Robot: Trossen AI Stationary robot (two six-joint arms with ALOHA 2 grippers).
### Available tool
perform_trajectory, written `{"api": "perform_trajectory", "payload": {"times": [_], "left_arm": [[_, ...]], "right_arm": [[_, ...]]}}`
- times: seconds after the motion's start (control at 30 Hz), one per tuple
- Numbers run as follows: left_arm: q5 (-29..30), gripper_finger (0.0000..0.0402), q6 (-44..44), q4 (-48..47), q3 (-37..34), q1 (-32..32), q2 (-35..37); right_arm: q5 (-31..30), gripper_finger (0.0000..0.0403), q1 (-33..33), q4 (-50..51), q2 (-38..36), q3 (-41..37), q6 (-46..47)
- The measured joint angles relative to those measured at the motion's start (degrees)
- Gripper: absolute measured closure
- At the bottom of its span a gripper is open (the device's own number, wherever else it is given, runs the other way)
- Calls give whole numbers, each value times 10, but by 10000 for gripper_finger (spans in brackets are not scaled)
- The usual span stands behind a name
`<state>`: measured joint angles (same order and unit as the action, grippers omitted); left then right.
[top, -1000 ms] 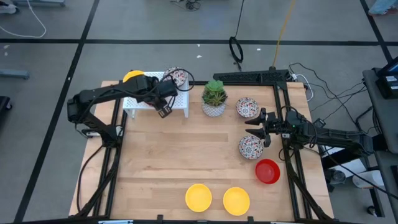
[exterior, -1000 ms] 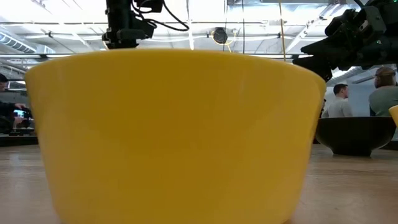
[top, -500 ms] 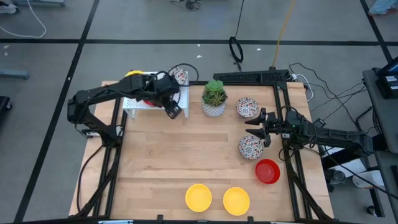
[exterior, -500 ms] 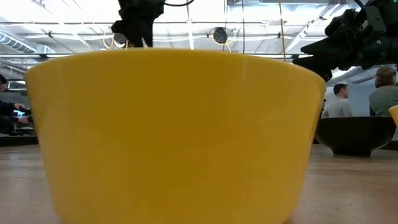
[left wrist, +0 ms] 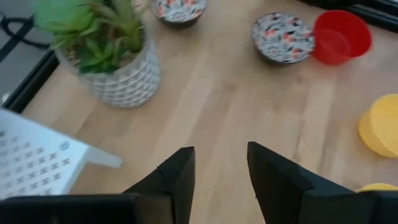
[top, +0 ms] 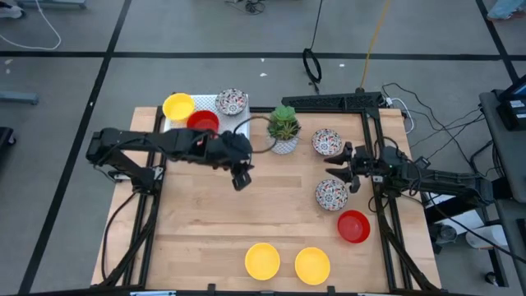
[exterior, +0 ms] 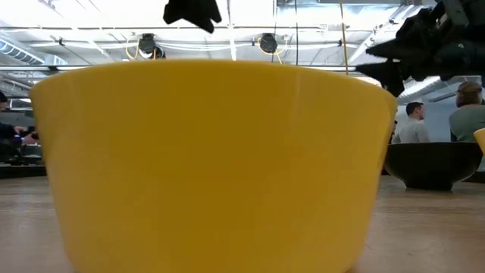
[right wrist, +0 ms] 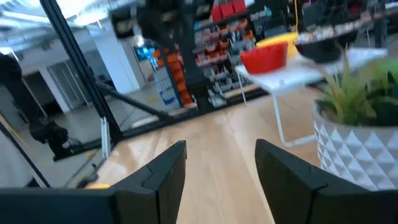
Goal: Pick & Place Mini bowls
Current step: Stack the patterned bowl on top of the other patterned bowl on the shelf
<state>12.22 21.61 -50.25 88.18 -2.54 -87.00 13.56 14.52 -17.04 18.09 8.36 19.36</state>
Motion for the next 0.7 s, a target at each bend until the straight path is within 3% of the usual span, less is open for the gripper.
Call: {"api": "perform_trajectory", "payload": {"times": [0.2, 0.5, 0.7], "left_arm": [[34, 265, 3, 9, 0, -49, 0], [64, 266, 15, 8, 0, -89, 0], [64, 270, 29, 8, -1, -96, 0]], "right_arm": [[-32, 220, 0, -54, 15, 1, 40], [-39, 220, 0, 22, 106, 48, 18], [-139, 220, 0, 202, 194, 145, -54]]}}
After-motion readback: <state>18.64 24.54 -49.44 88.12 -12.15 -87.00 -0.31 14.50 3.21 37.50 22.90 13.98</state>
